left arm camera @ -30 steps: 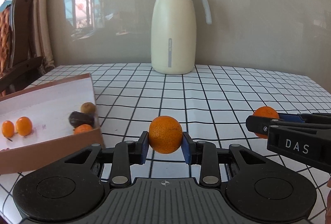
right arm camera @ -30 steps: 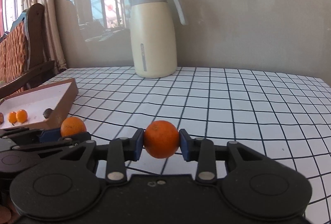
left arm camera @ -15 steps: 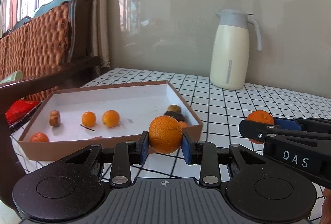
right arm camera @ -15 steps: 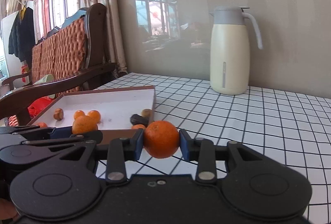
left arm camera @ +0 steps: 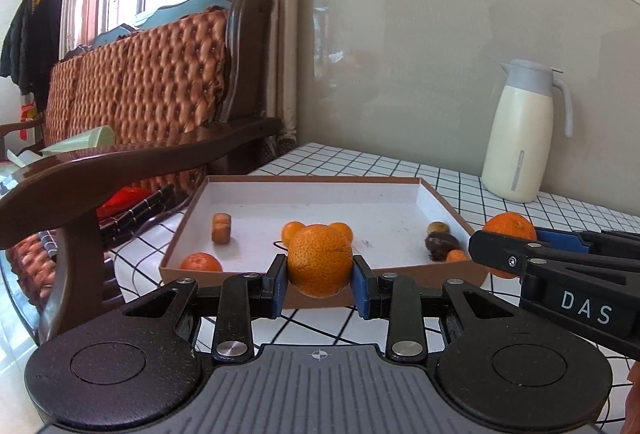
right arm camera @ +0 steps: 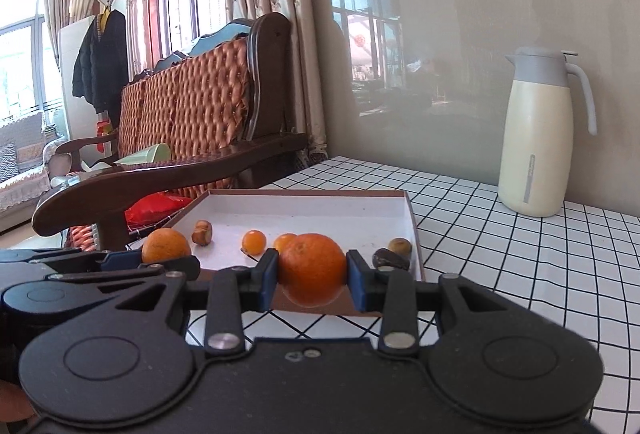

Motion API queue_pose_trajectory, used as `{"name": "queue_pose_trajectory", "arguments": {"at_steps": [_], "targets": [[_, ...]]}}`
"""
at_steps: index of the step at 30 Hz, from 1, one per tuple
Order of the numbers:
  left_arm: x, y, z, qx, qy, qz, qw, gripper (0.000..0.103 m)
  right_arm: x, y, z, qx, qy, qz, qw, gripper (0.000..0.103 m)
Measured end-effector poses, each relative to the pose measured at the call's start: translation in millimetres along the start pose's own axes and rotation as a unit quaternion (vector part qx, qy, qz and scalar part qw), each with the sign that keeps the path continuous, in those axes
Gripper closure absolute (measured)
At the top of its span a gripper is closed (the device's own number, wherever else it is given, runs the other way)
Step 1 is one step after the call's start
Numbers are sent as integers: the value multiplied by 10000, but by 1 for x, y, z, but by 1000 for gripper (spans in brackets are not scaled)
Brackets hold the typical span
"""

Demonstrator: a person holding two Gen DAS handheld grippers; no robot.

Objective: Organize fruits
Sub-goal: 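Carry both held oranges back over the brown box, then open both tools to drop the oranges into the box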

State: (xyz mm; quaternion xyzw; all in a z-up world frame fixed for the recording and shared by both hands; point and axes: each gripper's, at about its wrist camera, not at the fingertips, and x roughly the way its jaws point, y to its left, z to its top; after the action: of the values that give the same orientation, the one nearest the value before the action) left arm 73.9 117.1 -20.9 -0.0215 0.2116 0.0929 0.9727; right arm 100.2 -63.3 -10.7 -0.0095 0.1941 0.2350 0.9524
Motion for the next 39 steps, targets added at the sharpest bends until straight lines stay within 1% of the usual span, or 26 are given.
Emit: {"name": "queue_pose_trajectory", "arguments": {"at_steps": [7, 13, 28, 39], "targets": [[3, 19, 8, -98, -100, 163, 9998, 69, 4, 12, 9, -71, -120, 107, 9998, 75], [10, 28, 15, -109, -162, 248, 9995, 69, 12, 14, 17, -85, -224, 91, 9997, 75], [54, 44, 35, -139, -169, 430, 9988, 69, 47, -2, 26, -113, -270, -201, 9994, 75], [93, 46, 39, -141, -5, 495, 9987, 69, 87, -19, 26, -48, -60, -328, 9994, 75]]}}
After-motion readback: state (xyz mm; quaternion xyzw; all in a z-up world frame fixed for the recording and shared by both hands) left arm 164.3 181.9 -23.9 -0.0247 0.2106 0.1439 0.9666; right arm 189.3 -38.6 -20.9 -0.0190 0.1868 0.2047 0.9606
